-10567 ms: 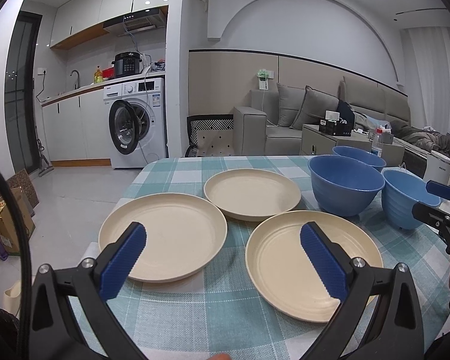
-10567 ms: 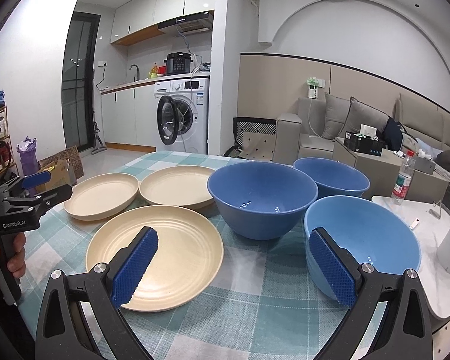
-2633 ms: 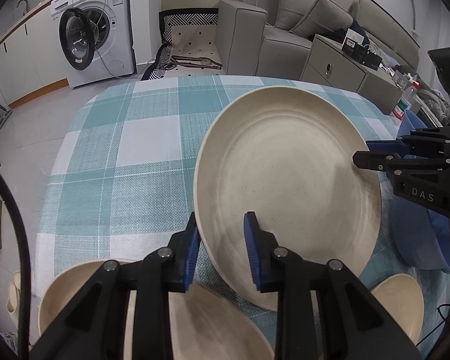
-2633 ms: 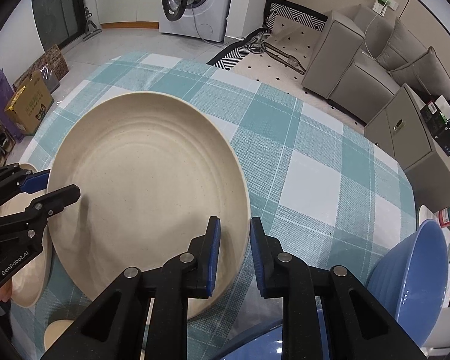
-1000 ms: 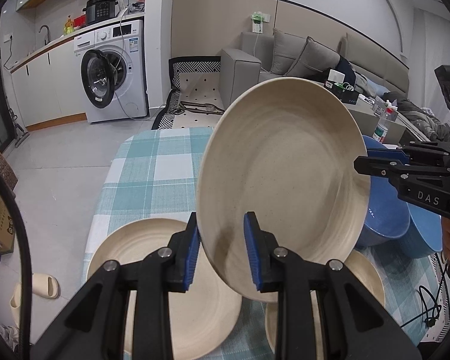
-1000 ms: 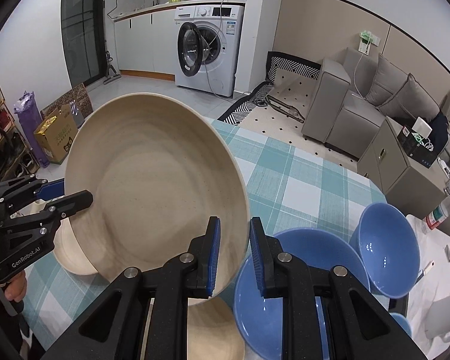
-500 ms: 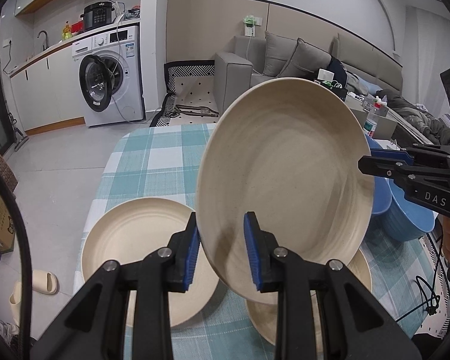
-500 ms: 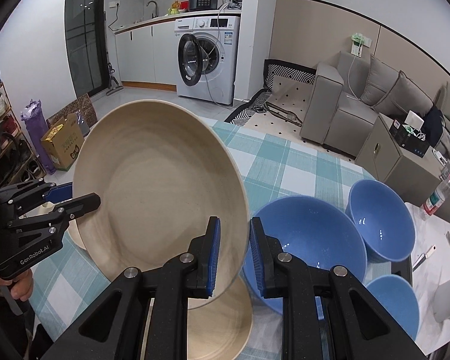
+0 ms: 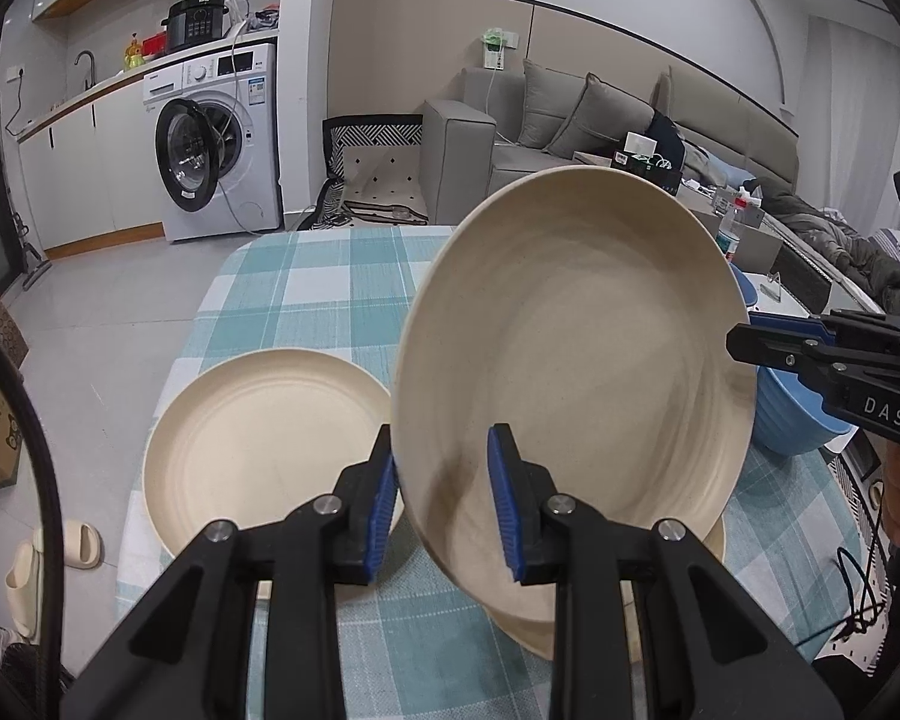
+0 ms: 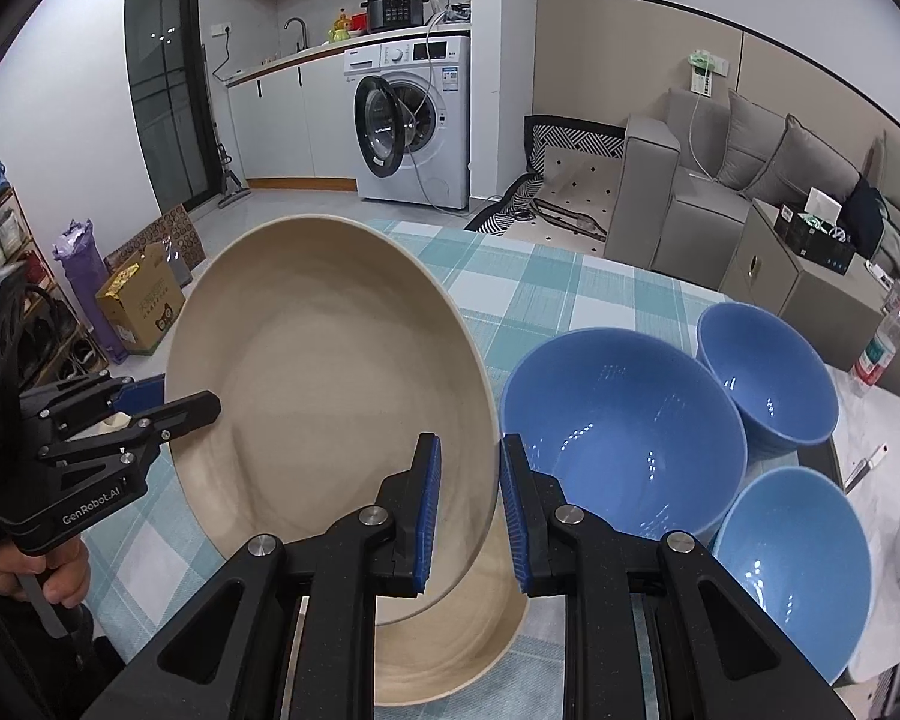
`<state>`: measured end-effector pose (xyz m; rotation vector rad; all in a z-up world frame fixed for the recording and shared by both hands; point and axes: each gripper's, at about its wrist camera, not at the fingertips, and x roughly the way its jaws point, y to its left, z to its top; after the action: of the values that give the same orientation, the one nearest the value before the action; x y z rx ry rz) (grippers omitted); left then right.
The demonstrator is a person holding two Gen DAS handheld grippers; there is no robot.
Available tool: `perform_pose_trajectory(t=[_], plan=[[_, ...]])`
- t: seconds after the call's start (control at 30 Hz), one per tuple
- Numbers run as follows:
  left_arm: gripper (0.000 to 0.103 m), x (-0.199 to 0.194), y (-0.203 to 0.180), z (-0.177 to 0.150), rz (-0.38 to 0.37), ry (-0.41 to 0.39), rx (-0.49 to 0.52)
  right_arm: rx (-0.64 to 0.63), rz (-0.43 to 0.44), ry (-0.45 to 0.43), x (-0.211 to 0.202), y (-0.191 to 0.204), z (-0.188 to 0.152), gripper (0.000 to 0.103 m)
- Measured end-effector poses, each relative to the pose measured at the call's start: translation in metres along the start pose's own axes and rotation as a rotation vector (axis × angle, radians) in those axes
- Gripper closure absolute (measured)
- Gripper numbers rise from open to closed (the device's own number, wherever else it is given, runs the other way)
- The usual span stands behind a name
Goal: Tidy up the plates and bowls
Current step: 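Carry the plate with both grippers and lower it onto another cream plate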
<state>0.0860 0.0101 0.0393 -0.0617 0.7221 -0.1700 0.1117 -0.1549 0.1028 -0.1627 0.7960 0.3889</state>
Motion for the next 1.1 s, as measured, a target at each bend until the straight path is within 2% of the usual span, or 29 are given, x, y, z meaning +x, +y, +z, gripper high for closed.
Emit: perform_pose_trajectory(t=[0.67, 1.1], plan=[[0.076, 0.007, -0.014, -0.021, -0.005, 0.020, 0.039, 0.134, 0.042, -0.025, 0.000, -0.009, -0.053, 0.083], [0.076, 0.021, -0.019, -0.024, 0.006, 0.045, 0.055, 0.140, 0.034, -0.028, 0.013, -0.012, -0.073, 0.083]])
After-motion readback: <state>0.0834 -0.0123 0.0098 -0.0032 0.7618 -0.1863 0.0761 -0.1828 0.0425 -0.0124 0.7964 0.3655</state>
